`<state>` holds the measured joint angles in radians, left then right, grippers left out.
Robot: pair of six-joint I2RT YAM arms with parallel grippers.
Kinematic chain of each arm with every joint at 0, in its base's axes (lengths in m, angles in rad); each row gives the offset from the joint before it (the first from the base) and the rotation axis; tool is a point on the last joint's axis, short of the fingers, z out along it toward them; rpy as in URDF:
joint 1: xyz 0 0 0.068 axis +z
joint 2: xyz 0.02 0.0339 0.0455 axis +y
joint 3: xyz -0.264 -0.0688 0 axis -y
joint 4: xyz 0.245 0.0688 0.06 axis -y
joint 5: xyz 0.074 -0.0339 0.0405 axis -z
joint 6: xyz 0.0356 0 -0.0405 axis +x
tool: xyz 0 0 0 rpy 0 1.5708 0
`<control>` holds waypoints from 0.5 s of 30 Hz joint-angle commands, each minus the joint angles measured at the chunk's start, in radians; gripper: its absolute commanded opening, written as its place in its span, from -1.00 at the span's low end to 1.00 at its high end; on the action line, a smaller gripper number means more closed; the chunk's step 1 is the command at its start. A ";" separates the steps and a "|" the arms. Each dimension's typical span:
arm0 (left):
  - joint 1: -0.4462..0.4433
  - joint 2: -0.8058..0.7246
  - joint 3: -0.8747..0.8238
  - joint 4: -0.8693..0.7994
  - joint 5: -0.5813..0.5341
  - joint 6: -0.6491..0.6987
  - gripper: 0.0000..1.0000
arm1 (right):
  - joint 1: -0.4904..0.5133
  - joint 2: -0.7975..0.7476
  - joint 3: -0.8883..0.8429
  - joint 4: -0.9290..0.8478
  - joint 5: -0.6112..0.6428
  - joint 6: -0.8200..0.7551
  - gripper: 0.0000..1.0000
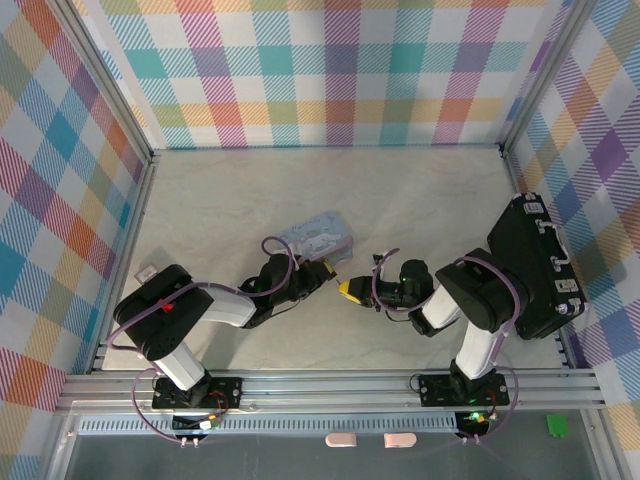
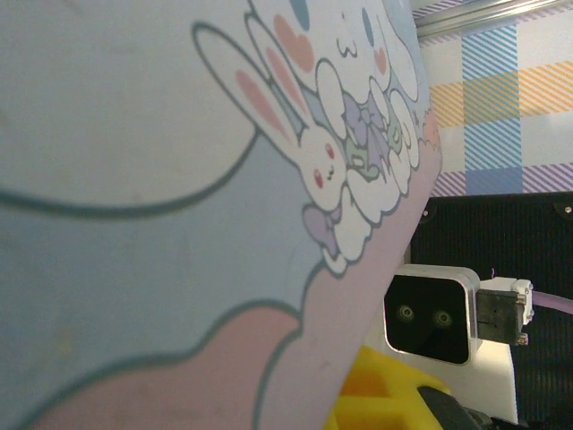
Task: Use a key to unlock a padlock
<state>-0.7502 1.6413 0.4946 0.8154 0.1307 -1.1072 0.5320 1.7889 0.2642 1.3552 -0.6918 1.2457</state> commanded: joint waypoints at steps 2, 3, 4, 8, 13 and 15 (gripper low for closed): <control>0.005 -0.009 0.009 0.085 0.000 -0.027 -0.92 | -0.009 0.004 0.007 0.051 -0.021 0.010 -1.00; 0.005 -0.008 0.011 0.089 0.003 -0.033 -0.92 | -0.012 0.005 0.011 0.051 -0.025 0.016 -1.00; 0.006 -0.008 0.013 0.090 0.006 -0.038 -0.92 | -0.013 0.002 0.012 0.051 -0.031 0.017 -1.00; 0.005 -0.011 0.016 0.090 0.006 -0.046 -0.92 | -0.023 -0.014 0.012 0.051 -0.044 0.023 -1.00; 0.005 -0.014 0.013 0.106 0.004 -0.061 -0.92 | -0.031 -0.013 0.012 0.051 -0.051 0.029 -1.00; 0.006 -0.015 0.013 0.114 0.007 -0.068 -0.92 | -0.032 -0.013 0.014 0.051 -0.056 0.032 -1.00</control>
<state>-0.7502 1.6413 0.4946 0.8242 0.1295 -1.1378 0.5083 1.7885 0.2642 1.3548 -0.7197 1.2686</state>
